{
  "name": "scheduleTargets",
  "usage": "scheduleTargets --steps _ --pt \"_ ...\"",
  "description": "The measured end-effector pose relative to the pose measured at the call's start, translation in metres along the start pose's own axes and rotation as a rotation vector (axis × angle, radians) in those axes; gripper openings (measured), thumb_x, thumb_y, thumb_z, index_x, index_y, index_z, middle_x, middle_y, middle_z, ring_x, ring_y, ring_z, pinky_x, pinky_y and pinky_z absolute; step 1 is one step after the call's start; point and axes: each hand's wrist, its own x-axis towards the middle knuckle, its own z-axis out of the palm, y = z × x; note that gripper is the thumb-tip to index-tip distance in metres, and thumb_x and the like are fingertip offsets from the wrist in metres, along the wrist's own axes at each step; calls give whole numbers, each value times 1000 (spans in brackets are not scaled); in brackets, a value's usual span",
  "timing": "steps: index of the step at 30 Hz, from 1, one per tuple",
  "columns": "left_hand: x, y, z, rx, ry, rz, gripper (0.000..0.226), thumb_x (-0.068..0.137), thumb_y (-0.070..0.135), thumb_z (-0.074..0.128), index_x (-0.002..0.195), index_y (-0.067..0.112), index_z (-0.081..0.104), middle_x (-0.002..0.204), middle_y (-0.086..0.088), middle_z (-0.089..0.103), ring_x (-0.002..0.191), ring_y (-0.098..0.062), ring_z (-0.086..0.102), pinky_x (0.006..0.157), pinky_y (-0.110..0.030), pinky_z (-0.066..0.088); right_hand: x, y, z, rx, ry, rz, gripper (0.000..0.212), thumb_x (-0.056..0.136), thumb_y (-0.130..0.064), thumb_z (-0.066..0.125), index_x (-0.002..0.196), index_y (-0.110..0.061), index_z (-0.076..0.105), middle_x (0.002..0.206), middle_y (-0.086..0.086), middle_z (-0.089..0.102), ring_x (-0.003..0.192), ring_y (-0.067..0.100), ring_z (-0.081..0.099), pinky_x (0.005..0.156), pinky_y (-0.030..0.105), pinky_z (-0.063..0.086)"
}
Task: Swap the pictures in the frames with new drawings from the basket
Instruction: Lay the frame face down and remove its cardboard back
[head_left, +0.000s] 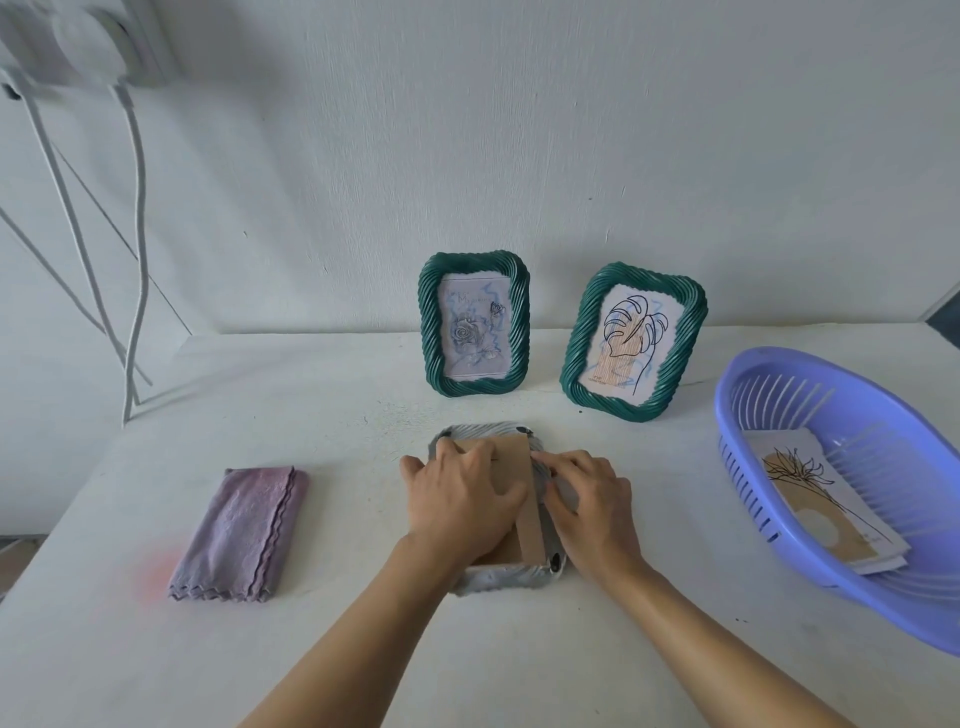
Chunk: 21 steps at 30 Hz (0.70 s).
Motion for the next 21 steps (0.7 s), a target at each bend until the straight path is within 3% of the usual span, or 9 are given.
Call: scheduleTargets --steps 6,9,11,17,21 --pt "-3 -2 -5 -291 -26 -43 42 83 44 57 122 31 63 111 -3 55 121 -22 44 90 -35 32 -1 2 -1 -26 -16 -28 39 94 -34 44 130 -35 60 108 -12 57 103 16 51 79 32 34" --pt "-5 -2 -14 -424 27 -26 33 84 34 57 112 24 72 106 -4 61 121 -20 45 96 -36 42 -2 3 -2 -65 -28 -68 42 94 -38 35 125 -43 61 104 -13 54 98 12 48 76 33 33" --pt "-8 -2 -23 -475 73 -27 26 87 25 60 107 18 75 104 -3 59 118 -17 48 92 -27 39 -2 3 -1 -71 -21 -66 40 93 -36 36 119 -46 65 102 -14 53 97 12 48 76 34 34" --pt "-13 -15 -65 -479 221 1 18 86 17 63 97 13 77 83 16 51 96 -16 55 78 -14 34 -5 4 1 -100 22 -102 40 91 -33 36 112 -43 68 102 -13 53 98 14 52 75 34 37" --pt "-18 -42 -86 -369 303 -24 24 85 20 65 106 25 76 106 2 52 99 -18 58 82 -25 39 -5 2 0 -84 20 -99 39 91 -32 38 113 -44 68 101 -15 51 98 13 51 77 36 38"
